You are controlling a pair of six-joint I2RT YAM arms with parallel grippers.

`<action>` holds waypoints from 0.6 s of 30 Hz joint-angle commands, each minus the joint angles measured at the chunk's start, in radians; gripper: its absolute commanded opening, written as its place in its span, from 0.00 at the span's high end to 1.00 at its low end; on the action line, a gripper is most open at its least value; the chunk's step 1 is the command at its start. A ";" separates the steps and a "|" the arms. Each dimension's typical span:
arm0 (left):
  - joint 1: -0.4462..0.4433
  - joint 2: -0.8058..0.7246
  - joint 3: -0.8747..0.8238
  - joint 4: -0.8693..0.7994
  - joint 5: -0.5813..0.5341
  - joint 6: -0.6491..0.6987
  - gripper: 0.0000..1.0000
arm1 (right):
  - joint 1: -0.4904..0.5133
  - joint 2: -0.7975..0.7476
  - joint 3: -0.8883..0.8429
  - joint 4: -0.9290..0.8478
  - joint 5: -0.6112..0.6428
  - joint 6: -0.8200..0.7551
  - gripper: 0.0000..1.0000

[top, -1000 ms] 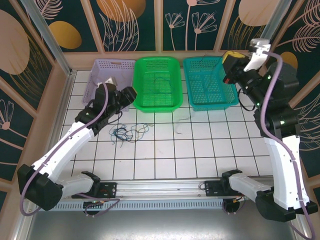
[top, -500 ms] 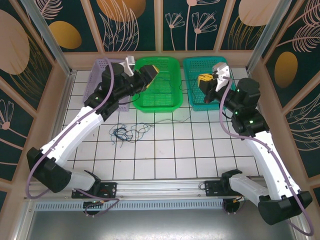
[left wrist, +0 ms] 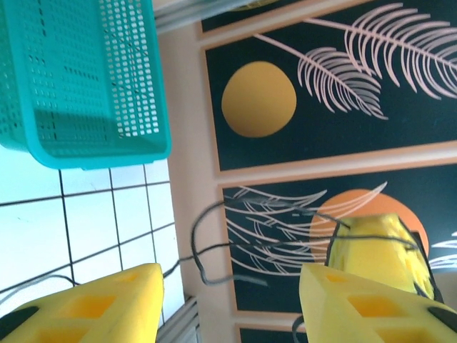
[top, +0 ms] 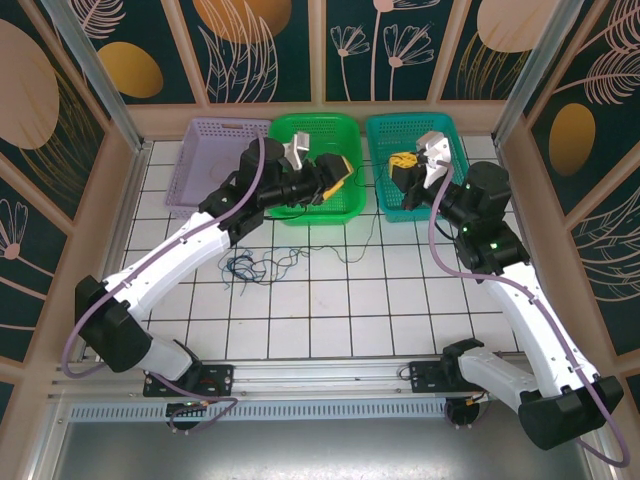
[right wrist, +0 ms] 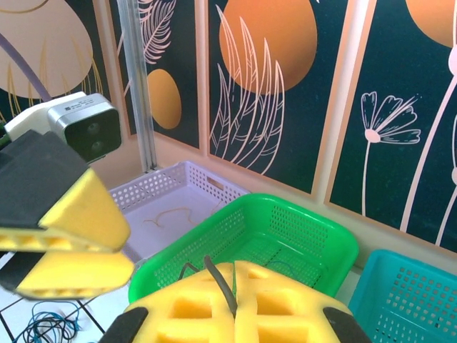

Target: Untangle the cables

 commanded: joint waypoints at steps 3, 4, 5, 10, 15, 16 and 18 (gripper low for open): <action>-0.026 0.013 -0.004 0.060 0.020 -0.038 0.47 | 0.006 -0.005 -0.017 0.051 0.001 0.008 1.00; -0.027 0.015 -0.003 0.073 0.020 -0.043 0.47 | 0.007 -0.005 -0.016 0.050 0.003 0.011 1.00; -0.028 0.018 -0.001 0.078 0.023 -0.046 0.48 | 0.008 -0.006 -0.018 0.050 0.007 0.015 1.00; -0.036 0.042 0.020 0.009 0.039 -0.016 0.54 | 0.008 -0.002 -0.019 0.060 0.009 0.028 1.00; -0.037 0.061 0.020 0.004 0.038 -0.011 0.55 | 0.011 0.001 -0.013 0.065 0.004 0.042 1.00; -0.036 0.065 0.022 0.003 0.032 -0.011 0.55 | 0.012 -0.001 -0.013 0.064 0.002 0.044 1.00; -0.036 0.072 0.025 0.021 0.023 -0.018 0.55 | 0.016 -0.002 -0.014 0.060 0.004 0.044 1.00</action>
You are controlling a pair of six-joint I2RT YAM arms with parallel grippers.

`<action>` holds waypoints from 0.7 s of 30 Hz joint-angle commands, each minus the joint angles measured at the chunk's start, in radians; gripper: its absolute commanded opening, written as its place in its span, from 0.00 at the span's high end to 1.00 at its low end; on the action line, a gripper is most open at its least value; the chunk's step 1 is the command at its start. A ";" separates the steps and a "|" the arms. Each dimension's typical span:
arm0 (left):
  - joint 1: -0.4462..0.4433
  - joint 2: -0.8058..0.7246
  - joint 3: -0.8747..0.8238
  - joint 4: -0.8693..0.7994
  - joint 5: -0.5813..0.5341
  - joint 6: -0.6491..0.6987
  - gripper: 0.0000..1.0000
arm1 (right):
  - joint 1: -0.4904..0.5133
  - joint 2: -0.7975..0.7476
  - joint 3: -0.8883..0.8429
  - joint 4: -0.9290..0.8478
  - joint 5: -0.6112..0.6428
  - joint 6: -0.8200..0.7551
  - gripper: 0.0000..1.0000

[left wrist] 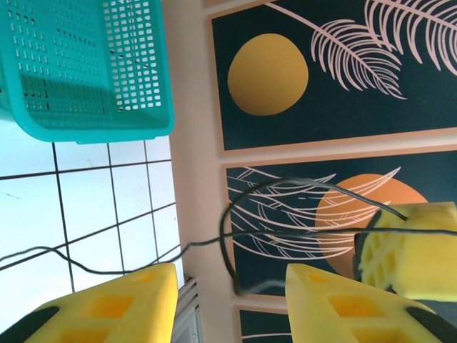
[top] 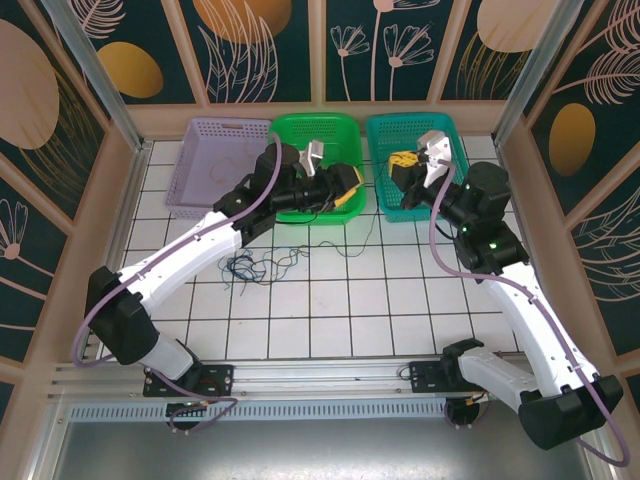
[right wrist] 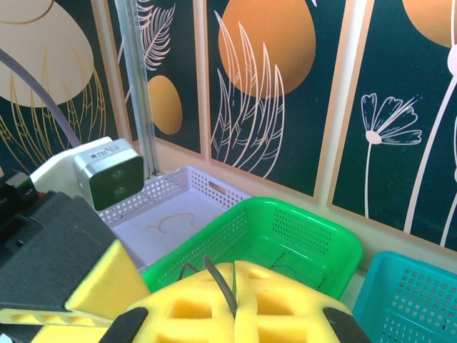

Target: Untangle the cables

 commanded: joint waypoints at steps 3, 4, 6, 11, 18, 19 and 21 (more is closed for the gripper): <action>-0.006 0.022 0.030 0.044 0.003 -0.019 0.59 | 0.013 -0.007 -0.017 0.036 0.001 0.014 1.00; -0.007 0.025 0.033 0.050 0.003 -0.020 0.62 | 0.014 -0.008 -0.021 0.035 0.001 0.016 1.00; -0.006 0.027 0.041 0.055 0.005 -0.020 0.73 | 0.015 -0.014 -0.028 0.035 0.002 0.019 1.00; -0.006 0.002 0.066 0.018 -0.040 0.019 1.00 | 0.020 -0.025 -0.040 0.012 -0.003 -0.003 1.00; 0.028 0.023 0.229 -0.159 -0.016 0.094 1.00 | 0.024 -0.108 -0.099 -0.073 0.017 -0.065 0.86; 0.034 0.030 0.247 -0.179 0.000 0.100 1.00 | 0.025 -0.124 -0.105 -0.084 0.017 -0.066 0.75; 0.049 0.045 0.293 -0.234 0.031 0.126 1.00 | 0.025 -0.158 -0.104 -0.120 0.038 -0.051 0.54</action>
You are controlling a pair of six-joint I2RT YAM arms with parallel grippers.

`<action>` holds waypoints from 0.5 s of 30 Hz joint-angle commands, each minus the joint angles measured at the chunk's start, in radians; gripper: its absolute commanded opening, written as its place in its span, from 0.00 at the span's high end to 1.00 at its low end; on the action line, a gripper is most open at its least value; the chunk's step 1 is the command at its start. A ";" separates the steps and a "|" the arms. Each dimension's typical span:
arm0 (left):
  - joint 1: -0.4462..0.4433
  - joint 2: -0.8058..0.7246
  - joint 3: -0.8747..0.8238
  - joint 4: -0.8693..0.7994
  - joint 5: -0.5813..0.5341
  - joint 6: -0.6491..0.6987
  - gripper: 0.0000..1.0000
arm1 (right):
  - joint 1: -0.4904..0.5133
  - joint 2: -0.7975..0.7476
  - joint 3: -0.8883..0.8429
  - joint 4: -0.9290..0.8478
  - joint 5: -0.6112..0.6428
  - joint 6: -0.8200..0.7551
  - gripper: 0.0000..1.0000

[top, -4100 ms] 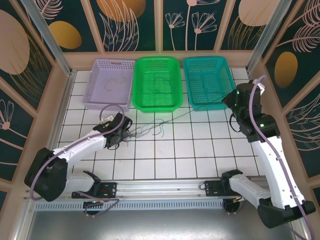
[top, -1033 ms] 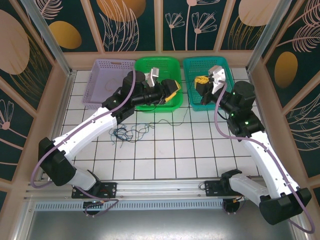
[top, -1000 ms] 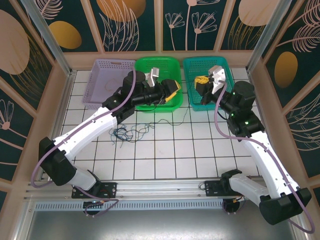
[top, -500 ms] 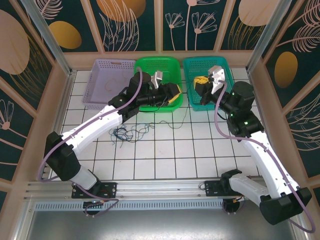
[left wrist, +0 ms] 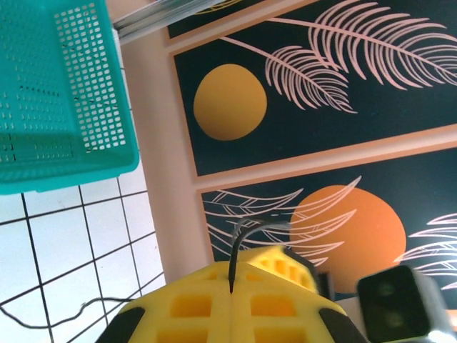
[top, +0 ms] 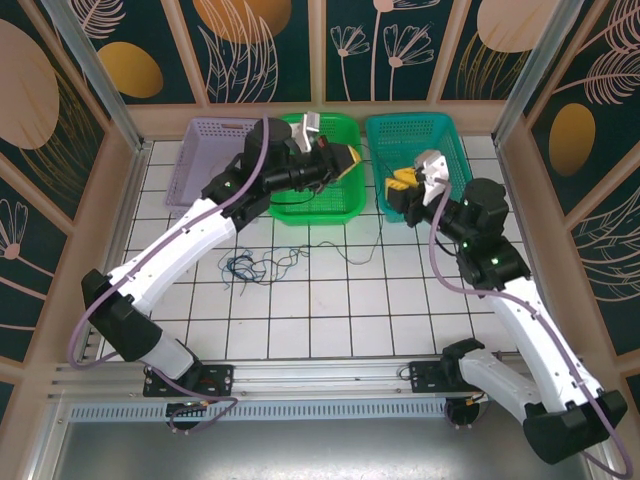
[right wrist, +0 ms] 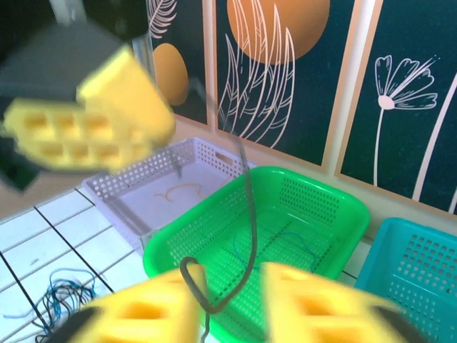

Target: Untangle the cables

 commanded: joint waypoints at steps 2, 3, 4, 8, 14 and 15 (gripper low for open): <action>0.033 0.044 0.119 -0.179 0.064 0.099 1.00 | 0.006 -0.094 -0.004 -0.060 0.047 0.007 0.44; 0.038 0.059 0.158 -0.225 0.069 0.128 1.00 | 0.006 -0.118 -0.003 -0.066 0.054 0.026 0.40; 0.043 0.072 0.190 -0.262 0.081 0.154 1.00 | 0.006 -0.134 0.003 -0.067 0.052 0.053 0.37; 0.051 0.182 0.359 -0.433 0.159 0.225 1.00 | 0.005 -0.145 0.059 -0.073 0.032 0.185 0.29; 0.053 0.206 0.367 -0.409 0.214 0.046 1.00 | 0.004 -0.005 0.150 -0.018 -0.067 0.418 0.32; 0.053 0.197 0.344 -0.380 0.217 -0.001 1.00 | 0.004 0.019 0.152 0.027 -0.103 0.483 0.34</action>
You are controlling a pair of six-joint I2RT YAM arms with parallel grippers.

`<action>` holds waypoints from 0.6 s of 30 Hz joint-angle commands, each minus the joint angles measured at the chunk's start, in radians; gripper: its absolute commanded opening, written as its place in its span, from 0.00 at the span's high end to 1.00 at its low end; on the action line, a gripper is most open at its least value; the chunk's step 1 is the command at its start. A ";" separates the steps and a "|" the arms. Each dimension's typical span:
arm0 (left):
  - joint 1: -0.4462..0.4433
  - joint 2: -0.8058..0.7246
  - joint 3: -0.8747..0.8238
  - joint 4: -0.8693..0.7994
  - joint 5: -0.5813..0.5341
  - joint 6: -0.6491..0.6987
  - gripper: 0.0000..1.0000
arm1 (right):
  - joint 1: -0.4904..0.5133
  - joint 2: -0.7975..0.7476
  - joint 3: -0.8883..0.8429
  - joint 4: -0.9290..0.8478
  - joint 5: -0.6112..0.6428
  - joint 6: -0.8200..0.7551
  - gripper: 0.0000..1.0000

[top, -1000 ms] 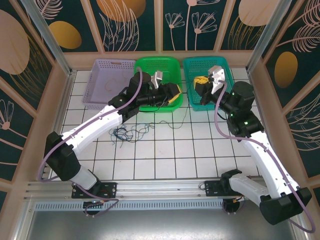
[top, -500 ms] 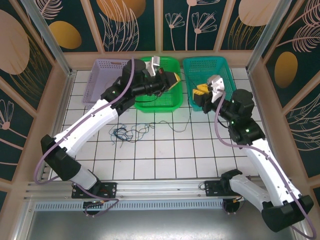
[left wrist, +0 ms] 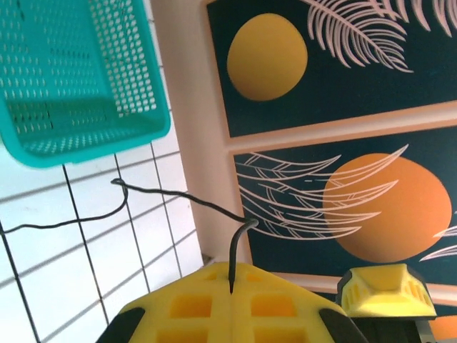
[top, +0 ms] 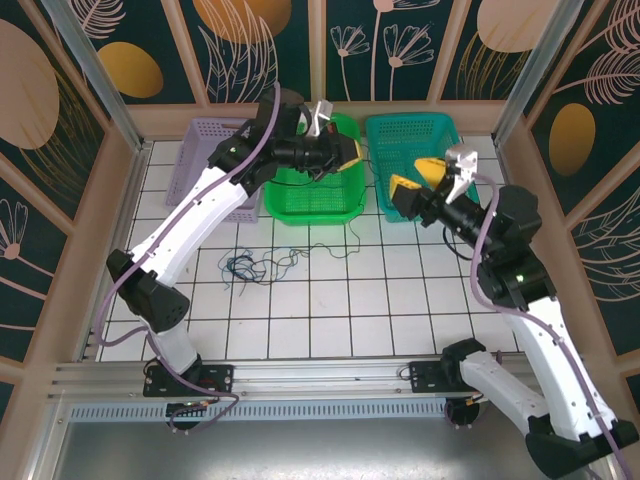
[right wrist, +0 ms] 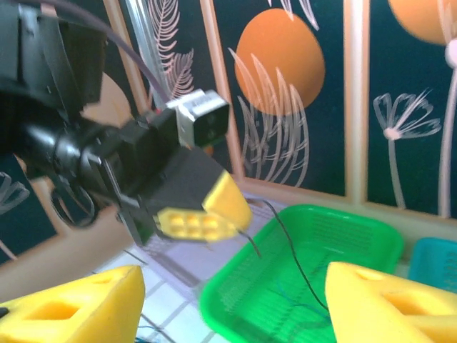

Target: Untangle the cables

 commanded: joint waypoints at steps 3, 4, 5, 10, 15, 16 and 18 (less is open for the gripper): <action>0.001 -0.075 -0.171 0.194 0.058 -0.279 1.00 | 0.004 0.114 0.015 0.150 -0.089 0.462 0.41; 0.002 -0.116 -0.239 0.281 0.054 -0.345 1.00 | 0.005 0.125 0.015 0.139 -0.068 0.526 0.41; 0.002 -0.144 -0.312 0.382 0.047 -0.418 1.00 | 0.005 0.133 0.014 0.111 -0.034 0.610 0.41; 0.001 -0.199 -0.437 0.558 -0.004 -0.620 1.00 | 0.025 0.069 -0.081 0.121 0.116 0.825 0.41; 0.001 -0.196 -0.426 0.610 0.021 -0.702 1.00 | 0.116 0.028 -0.156 0.137 0.202 0.295 0.40; 0.001 -0.196 -0.424 0.612 0.025 -0.710 1.00 | 0.121 0.013 -0.192 0.149 0.202 0.178 0.40; 0.002 -0.196 -0.425 0.611 0.040 -0.721 1.00 | 0.121 -0.056 -0.305 0.249 0.199 -0.033 0.37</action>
